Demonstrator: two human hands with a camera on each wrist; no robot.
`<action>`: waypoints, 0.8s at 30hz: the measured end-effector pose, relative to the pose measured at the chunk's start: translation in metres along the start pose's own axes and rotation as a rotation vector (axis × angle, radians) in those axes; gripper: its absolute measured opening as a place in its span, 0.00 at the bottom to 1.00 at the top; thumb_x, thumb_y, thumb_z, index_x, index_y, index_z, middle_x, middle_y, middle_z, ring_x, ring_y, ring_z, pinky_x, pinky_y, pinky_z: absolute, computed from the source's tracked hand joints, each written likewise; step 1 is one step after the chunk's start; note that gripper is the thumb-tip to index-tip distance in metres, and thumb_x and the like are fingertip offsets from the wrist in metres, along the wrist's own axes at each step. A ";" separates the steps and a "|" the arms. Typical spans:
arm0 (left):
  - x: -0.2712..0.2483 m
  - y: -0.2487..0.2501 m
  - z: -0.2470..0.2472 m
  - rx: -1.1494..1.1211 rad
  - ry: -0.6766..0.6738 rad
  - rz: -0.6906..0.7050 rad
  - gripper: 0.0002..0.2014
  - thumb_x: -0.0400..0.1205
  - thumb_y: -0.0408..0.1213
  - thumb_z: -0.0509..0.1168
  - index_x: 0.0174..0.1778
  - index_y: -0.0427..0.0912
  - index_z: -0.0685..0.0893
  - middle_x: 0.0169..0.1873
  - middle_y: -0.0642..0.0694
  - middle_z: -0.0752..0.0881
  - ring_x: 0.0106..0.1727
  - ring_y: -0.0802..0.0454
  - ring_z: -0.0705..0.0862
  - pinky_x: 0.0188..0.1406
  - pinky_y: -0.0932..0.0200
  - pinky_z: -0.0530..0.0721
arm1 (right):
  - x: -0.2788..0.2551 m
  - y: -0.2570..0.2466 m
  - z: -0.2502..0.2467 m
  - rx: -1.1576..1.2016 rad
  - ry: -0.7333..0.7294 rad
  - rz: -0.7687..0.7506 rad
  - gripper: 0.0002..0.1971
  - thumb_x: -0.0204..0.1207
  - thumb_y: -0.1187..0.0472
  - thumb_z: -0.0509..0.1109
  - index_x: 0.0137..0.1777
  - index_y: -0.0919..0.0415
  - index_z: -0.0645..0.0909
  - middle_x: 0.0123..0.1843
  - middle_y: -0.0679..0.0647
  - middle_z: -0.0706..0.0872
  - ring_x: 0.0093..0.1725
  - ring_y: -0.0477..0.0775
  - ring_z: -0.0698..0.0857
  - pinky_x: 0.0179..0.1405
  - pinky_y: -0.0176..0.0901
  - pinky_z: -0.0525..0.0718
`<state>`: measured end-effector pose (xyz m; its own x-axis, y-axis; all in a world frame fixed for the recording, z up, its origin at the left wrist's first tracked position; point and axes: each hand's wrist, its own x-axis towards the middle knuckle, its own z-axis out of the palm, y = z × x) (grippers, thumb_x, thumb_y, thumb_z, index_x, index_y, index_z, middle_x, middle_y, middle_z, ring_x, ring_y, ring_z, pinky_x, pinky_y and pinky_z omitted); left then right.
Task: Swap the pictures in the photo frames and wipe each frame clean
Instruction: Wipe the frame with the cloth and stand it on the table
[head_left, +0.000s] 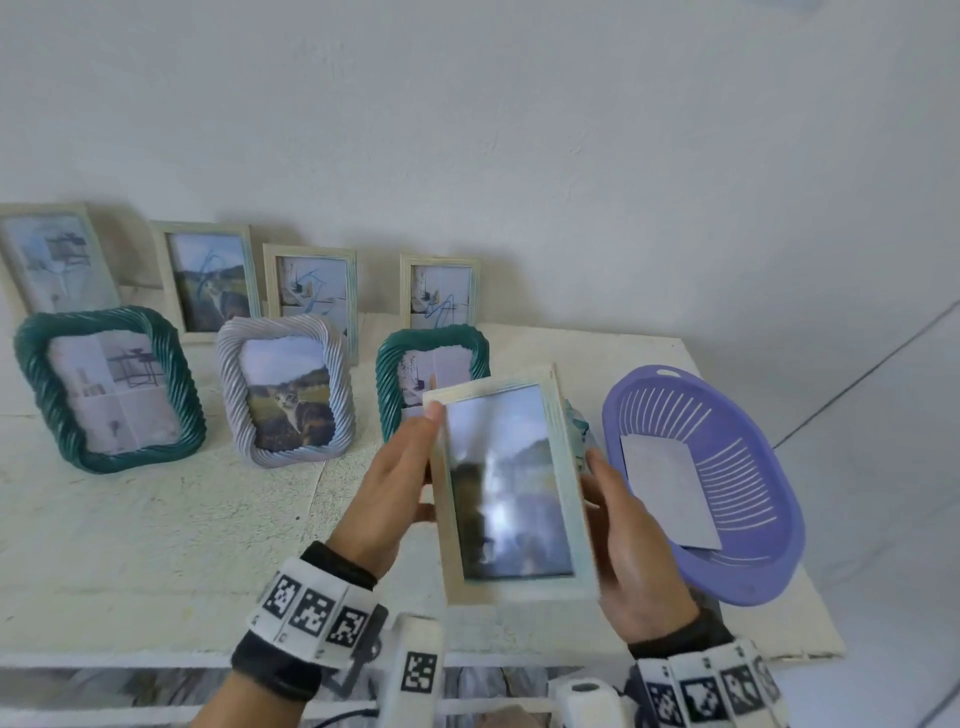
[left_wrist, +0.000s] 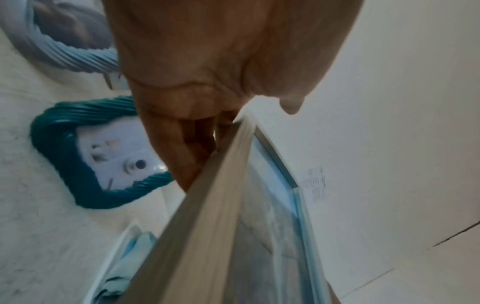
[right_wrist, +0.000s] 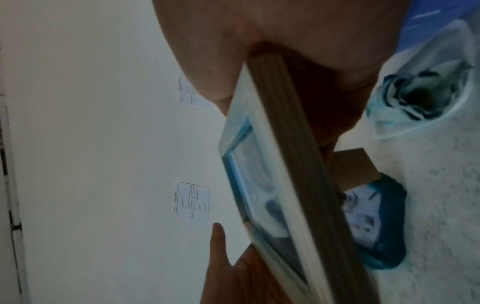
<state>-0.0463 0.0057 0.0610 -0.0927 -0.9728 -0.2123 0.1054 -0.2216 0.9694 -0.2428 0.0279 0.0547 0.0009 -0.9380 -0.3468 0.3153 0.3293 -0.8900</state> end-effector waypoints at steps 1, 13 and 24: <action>0.001 0.005 0.001 -0.017 -0.016 -0.032 0.32 0.74 0.76 0.51 0.58 0.61 0.87 0.51 0.46 0.90 0.55 0.45 0.89 0.54 0.33 0.86 | 0.001 -0.005 -0.004 -0.012 -0.017 -0.006 0.26 0.70 0.39 0.70 0.50 0.63 0.90 0.43 0.72 0.82 0.35 0.66 0.81 0.41 0.57 0.80; 0.080 0.082 0.042 0.025 -0.191 -0.121 0.30 0.74 0.69 0.56 0.52 0.45 0.86 0.28 0.37 0.77 0.31 0.40 0.85 0.31 0.41 0.89 | 0.054 -0.093 -0.049 -0.398 -0.168 -0.226 0.29 0.81 0.39 0.61 0.57 0.67 0.84 0.55 0.83 0.80 0.52 0.79 0.83 0.59 0.72 0.80; 0.239 0.150 0.111 0.301 -0.072 -0.110 0.27 0.81 0.67 0.51 0.48 0.45 0.81 0.44 0.39 0.86 0.46 0.42 0.88 0.53 0.48 0.87 | 0.198 -0.206 -0.067 -0.829 0.072 -0.567 0.07 0.81 0.57 0.66 0.53 0.59 0.82 0.42 0.55 0.89 0.45 0.57 0.89 0.47 0.57 0.90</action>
<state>-0.1630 -0.2522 0.1695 -0.1580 -0.9346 -0.3186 -0.2056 -0.2844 0.9364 -0.3714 -0.2179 0.1498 -0.0104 -0.9799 0.1990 -0.5080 -0.1662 -0.8451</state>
